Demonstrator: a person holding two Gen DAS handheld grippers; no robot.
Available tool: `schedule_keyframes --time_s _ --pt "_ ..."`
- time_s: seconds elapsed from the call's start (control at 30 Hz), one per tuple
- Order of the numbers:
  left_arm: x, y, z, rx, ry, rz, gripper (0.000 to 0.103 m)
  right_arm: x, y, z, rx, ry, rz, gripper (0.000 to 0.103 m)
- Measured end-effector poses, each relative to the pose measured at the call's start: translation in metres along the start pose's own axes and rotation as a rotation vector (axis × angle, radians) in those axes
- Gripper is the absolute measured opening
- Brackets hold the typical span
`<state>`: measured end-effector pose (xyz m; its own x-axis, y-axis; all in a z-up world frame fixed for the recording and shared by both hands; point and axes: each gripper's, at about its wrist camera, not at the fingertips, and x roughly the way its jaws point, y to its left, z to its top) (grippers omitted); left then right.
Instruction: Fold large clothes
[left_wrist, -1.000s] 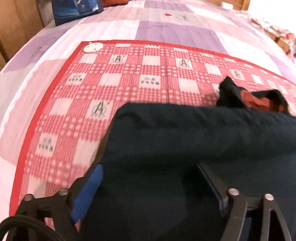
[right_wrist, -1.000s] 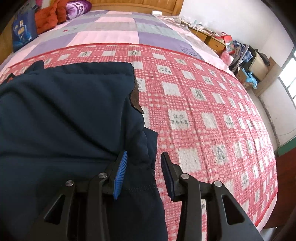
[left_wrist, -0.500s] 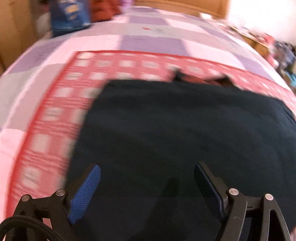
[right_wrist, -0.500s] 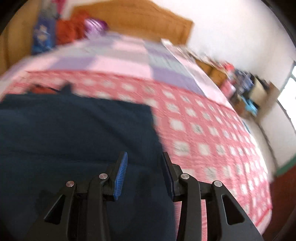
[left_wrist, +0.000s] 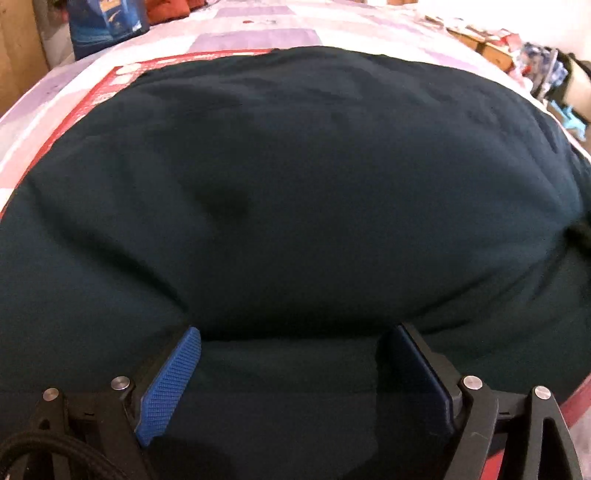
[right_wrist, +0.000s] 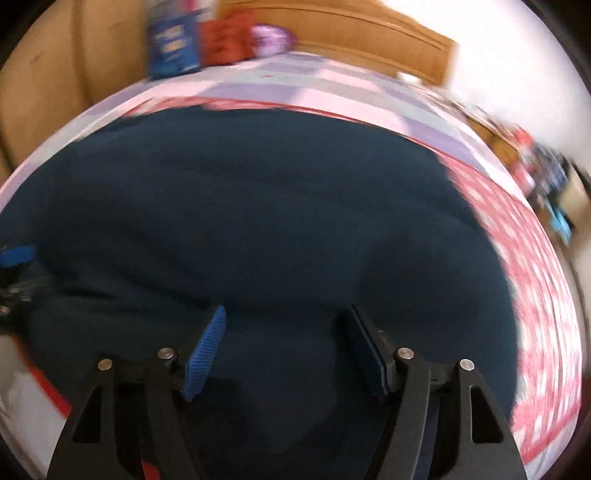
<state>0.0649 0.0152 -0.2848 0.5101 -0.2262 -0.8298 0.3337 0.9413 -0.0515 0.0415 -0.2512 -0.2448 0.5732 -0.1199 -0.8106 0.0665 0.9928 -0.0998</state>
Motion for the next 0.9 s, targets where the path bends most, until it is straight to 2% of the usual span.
schedule_keyframes --time_s 0.07,0.1,0.17,0.2,0.23,0.33,0.4,0.43,0.5,0.6,0.73,0.83,0.9 --pt "0.001 0.015 0.0 0.048 -0.01 0.074 0.089 0.002 -0.04 -0.005 0.032 -0.001 -0.087 0.07" --pt "0.001 0.025 0.001 0.036 -0.012 0.084 0.089 0.003 -0.059 -0.007 0.04 0.003 -0.117 0.07" --pt "0.001 0.045 0.002 0.005 -0.01 0.103 0.089 0.007 -0.084 -0.009 0.062 0.022 -0.127 0.071" --pt "0.001 0.053 0.002 0.002 -0.009 0.128 0.089 0.009 -0.096 -0.01 0.077 0.029 -0.133 0.074" --pt "0.0 0.059 0.001 -0.005 -0.009 0.143 0.089 0.011 -0.106 -0.01 0.094 0.036 -0.142 0.081" --pt "0.0 0.071 0.003 -0.015 -0.002 0.166 0.089 0.013 -0.13 -0.016 0.202 0.06 -0.108 0.083" --pt "-0.003 0.071 0.006 -0.037 0.009 0.187 0.089 0.008 -0.135 -0.017 0.242 0.059 -0.122 0.083" --pt "-0.008 0.069 0.009 -0.058 0.011 0.199 0.084 0.0 -0.131 -0.017 0.244 0.051 -0.158 0.083" --pt "-0.023 0.06 0.01 -0.102 -0.015 0.138 0.082 -0.021 -0.111 -0.014 0.207 0.004 -0.193 0.082" --pt "-0.043 0.018 0.008 -0.067 -0.052 0.016 0.082 -0.051 -0.062 -0.018 0.114 -0.077 -0.098 0.082" --pt "-0.041 -0.036 -0.004 0.001 -0.016 -0.11 0.082 -0.069 0.026 -0.028 -0.036 -0.076 0.092 0.082" --pt "-0.035 -0.055 -0.018 0.042 0.008 -0.124 0.083 -0.065 0.068 -0.041 -0.13 -0.046 0.145 0.082" --pt "-0.031 -0.05 -0.023 0.069 -0.008 -0.089 0.085 -0.053 0.065 -0.05 -0.174 -0.007 0.125 0.082"
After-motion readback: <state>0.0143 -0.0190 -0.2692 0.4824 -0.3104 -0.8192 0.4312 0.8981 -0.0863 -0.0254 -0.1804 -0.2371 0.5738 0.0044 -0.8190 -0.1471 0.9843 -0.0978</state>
